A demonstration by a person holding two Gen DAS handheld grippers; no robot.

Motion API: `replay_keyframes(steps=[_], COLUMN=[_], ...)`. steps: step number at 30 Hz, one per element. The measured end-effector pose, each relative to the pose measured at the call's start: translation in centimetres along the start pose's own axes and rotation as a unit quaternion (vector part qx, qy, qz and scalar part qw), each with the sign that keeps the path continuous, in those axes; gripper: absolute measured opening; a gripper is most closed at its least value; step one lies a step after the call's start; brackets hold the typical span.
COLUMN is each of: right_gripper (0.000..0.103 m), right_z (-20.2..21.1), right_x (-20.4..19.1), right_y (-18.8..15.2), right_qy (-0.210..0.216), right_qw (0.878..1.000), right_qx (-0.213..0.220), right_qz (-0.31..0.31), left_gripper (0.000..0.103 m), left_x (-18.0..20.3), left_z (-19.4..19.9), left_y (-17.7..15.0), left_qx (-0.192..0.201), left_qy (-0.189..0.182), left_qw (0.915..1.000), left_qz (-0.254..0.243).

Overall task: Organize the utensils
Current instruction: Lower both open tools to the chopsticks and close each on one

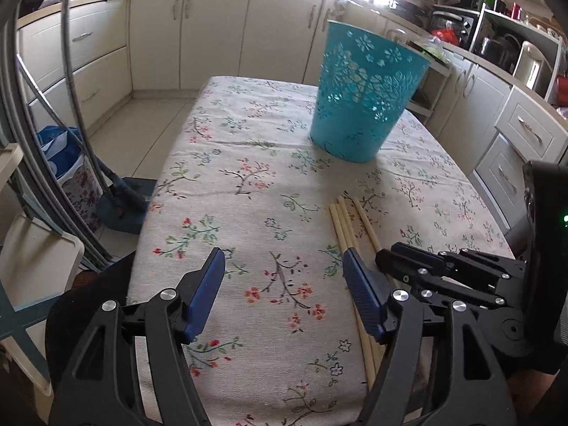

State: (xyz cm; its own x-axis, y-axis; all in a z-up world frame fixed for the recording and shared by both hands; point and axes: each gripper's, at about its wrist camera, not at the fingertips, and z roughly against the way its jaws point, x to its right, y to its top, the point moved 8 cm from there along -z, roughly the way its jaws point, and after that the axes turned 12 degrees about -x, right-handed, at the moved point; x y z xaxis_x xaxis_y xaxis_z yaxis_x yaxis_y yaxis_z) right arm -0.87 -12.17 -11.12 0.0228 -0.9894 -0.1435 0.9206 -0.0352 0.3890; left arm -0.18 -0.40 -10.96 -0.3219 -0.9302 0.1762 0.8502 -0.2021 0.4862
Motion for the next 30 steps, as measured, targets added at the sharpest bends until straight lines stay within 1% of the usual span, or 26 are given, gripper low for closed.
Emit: replay_keyframes(steps=[3, 5, 10, 12, 17, 19, 22, 24, 26, 30], right_gripper=[0.011, 0.011, 0.01, 0.01, 0.01, 0.01, 0.01, 0.01, 0.01, 0.01], right_z=[0.2, 0.5, 1.3, 1.5, 1.8, 1.7, 1.7, 1.8, 1.8, 1.8], right_x=[0.9, 2.2, 4.9, 5.6, 5.8, 5.9, 6.2, 6.3, 6.3, 6.4], right_y=[-0.2, -0.4, -1.0, -1.2, -1.3, -1.2, -1.2, -1.2, -1.2, -1.2], right_qy=[-0.008, -0.013, -0.017, -0.014, -0.007, -0.003, 0.004, 0.004, 0.004, 0.005], right_qw=[1.0, 1.0, 0.999, 0.998, 0.998, 0.998, 0.998, 0.998, 0.998, 0.998], right_qx=[0.002, 0.005, 0.012, 0.014, 0.019, 0.019, 0.02, 0.021, 0.021, 0.02], right_qz=[0.001, -0.011, -0.049, -0.058, -0.063, -0.064, -0.067, -0.067, -0.066, -0.066], left_gripper=[0.065, 0.066, 0.065, 0.065, 0.066, 0.066, 0.066, 0.066, 0.066, 0.066], left_x=[0.7, 1.3, 2.1, 1.9, 2.1, 2.2, 2.5, 2.8, 2.7, 2.4], left_z=[-0.9, -1.6, -3.4, -3.6, -3.9, -3.8, -3.4, -3.6, -3.9, -4.0], left_y=[0.4, 0.5, 0.6, 0.6, 1.0, 1.1, 1.3, 1.2, 1.1, 1.1], left_qx=[-0.015, -0.024, -0.048, -0.049, -0.057, -0.059, -0.051, -0.055, -0.06, -0.06], left_qy=[0.004, 0.006, 0.03, 0.043, 0.053, 0.051, 0.043, 0.054, 0.06, 0.063], left_qw=[0.9998, 0.9995, 0.998, 0.9973, 0.9964, 0.9964, 0.9974, 0.9963, 0.9956, 0.9956], left_qz=[-0.011, -0.017, -0.029, -0.033, -0.034, -0.031, -0.028, -0.038, -0.039, -0.036])
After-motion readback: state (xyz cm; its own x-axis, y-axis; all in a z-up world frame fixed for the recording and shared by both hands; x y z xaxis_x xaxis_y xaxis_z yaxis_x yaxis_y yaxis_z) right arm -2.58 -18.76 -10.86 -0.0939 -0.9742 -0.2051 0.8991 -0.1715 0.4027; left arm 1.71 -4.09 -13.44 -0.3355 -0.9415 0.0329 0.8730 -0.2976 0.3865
